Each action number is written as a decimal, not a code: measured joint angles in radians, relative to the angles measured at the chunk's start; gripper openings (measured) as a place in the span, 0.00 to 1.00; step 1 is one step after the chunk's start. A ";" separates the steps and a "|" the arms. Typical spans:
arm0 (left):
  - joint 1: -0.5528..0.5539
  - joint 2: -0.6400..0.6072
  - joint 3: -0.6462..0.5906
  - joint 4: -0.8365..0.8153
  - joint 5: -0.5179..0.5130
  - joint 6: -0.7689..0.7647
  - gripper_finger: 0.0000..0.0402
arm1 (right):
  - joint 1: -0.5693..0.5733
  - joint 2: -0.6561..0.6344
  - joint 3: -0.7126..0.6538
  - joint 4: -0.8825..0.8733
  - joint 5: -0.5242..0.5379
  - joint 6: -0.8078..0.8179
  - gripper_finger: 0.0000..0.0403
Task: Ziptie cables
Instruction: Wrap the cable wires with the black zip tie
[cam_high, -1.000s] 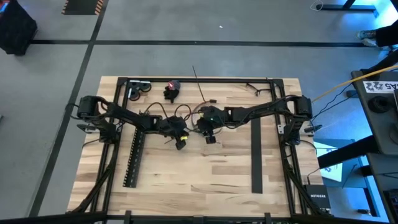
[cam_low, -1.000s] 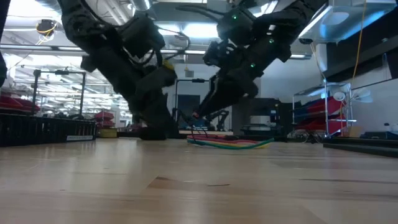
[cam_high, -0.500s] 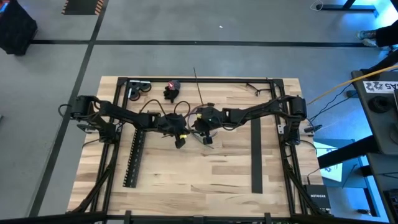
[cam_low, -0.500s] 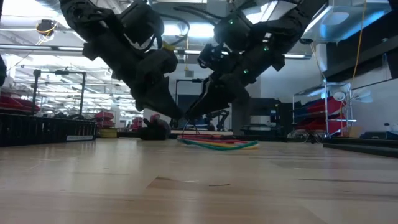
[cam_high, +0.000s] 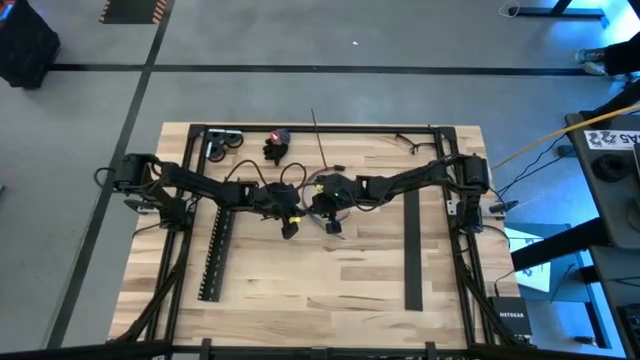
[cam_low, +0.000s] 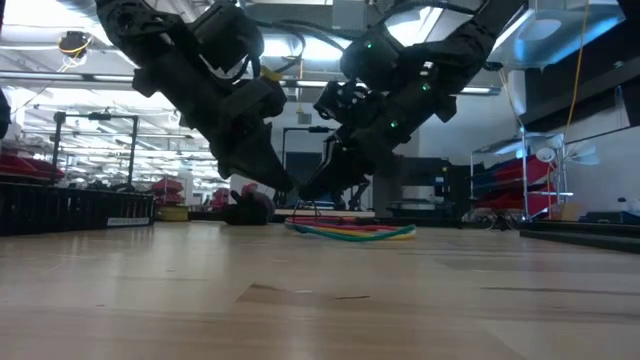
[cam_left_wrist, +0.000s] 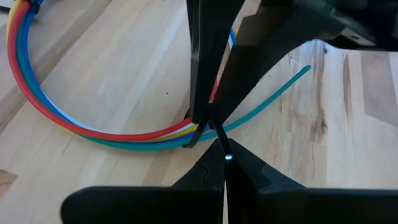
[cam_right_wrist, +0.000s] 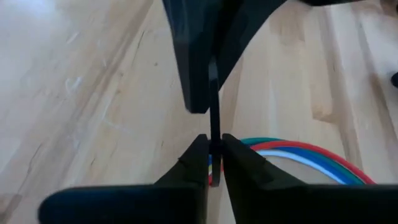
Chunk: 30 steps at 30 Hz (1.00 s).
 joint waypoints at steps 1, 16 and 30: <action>0.000 0.000 0.000 0.000 0.000 0.000 0.00 | 0.000 0.001 0.000 0.002 0.000 0.005 0.08; -0.035 -0.229 0.046 -0.090 -0.123 0.094 0.00 | 0.000 0.075 0.006 -0.052 -0.033 0.048 0.01; -0.045 -0.589 0.054 -0.176 -0.356 0.209 0.00 | -0.001 0.123 0.003 -0.041 -0.035 0.059 0.02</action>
